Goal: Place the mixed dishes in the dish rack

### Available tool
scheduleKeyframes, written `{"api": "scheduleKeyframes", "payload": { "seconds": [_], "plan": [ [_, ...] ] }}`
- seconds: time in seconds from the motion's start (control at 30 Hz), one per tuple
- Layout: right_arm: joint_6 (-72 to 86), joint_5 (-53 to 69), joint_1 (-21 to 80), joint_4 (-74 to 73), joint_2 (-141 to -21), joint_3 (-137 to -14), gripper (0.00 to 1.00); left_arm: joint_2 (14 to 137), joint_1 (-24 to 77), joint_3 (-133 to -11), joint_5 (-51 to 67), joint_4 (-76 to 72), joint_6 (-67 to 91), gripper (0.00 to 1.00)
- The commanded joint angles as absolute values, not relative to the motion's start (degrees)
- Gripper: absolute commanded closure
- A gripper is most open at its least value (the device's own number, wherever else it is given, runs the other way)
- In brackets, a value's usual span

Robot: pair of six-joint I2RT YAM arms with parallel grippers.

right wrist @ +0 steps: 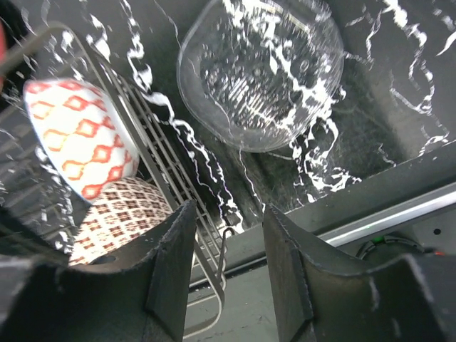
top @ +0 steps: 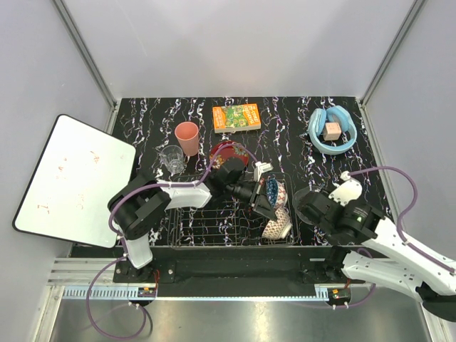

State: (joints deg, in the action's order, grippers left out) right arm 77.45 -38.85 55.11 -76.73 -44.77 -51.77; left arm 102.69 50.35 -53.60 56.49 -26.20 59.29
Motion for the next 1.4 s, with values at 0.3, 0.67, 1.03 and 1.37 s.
{"api": "scheduleKeyframes", "payload": {
  "seconds": [0.3, 0.67, 1.03, 1.37],
  "plan": [
    [74.5, -27.3, 55.1, -70.2, -49.4, -45.3, 0.53, 100.1, 48.4, -50.8, 55.8, -35.6, 66.2, 1.00],
    [75.1, -25.5, 55.2, -67.5, -46.8, -42.5, 0.59, 102.0, 48.4, -55.5, 56.7, -37.0, 69.4, 1.00],
    [74.6, -24.9, 55.2, -67.1, -47.2, -42.9, 0.60, 102.4, 50.5, -55.7, 54.9, -39.9, 73.9, 1.00],
    [76.0, -24.0, 55.1, -66.5, -46.0, -41.2, 0.62, 103.8, 53.3, -54.6, 54.2, -52.5, 87.5, 1.00]
  ]
}}
